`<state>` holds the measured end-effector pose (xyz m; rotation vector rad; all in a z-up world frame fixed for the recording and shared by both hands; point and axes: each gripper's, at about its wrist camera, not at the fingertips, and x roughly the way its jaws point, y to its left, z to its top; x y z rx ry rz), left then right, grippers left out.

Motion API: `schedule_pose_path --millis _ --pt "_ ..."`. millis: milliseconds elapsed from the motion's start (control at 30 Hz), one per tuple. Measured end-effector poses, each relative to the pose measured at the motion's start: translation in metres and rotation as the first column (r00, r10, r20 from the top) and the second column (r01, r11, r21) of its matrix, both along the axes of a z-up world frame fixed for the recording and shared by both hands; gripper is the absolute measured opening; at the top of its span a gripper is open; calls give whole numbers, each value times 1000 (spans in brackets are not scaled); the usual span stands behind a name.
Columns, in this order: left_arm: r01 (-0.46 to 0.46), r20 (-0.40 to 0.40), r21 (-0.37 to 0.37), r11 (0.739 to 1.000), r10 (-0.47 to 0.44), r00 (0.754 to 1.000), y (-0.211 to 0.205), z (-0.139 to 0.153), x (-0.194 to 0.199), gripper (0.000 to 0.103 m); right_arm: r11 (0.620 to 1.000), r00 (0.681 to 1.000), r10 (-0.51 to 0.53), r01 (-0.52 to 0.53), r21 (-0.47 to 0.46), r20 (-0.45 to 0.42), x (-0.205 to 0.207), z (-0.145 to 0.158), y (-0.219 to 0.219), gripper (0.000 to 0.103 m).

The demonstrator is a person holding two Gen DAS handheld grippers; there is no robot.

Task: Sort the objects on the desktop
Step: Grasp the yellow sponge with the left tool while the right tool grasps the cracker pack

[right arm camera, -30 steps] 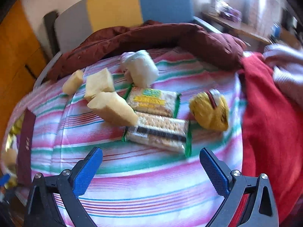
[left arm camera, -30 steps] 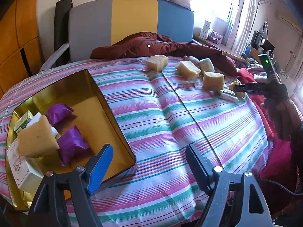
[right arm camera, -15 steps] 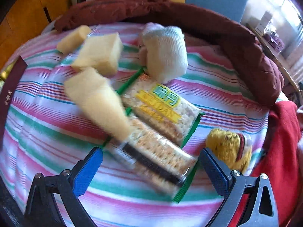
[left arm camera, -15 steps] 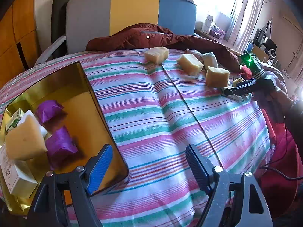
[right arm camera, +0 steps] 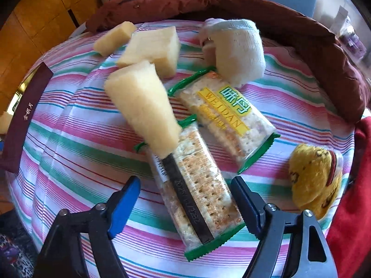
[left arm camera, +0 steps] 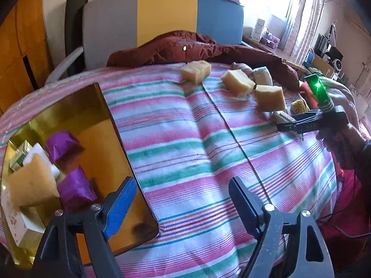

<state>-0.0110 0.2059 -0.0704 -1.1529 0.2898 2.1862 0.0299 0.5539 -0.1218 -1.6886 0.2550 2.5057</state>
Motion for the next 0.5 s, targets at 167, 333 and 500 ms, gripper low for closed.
schedule_pose_path --millis 167,333,500 --pt "12 22 49 999 -13 1000 10 11 -7 83 999 998 -40 40 -11 -40 1 -3 1 93" --pt "50 49 145 988 -58 997 44 26 -19 85 1000 998 -26 27 14 -62 5 7 -3 59" --pt "164 47 218 962 -178 983 98 35 -27 88 999 997 -32 32 -15 -69 8 11 4 54"
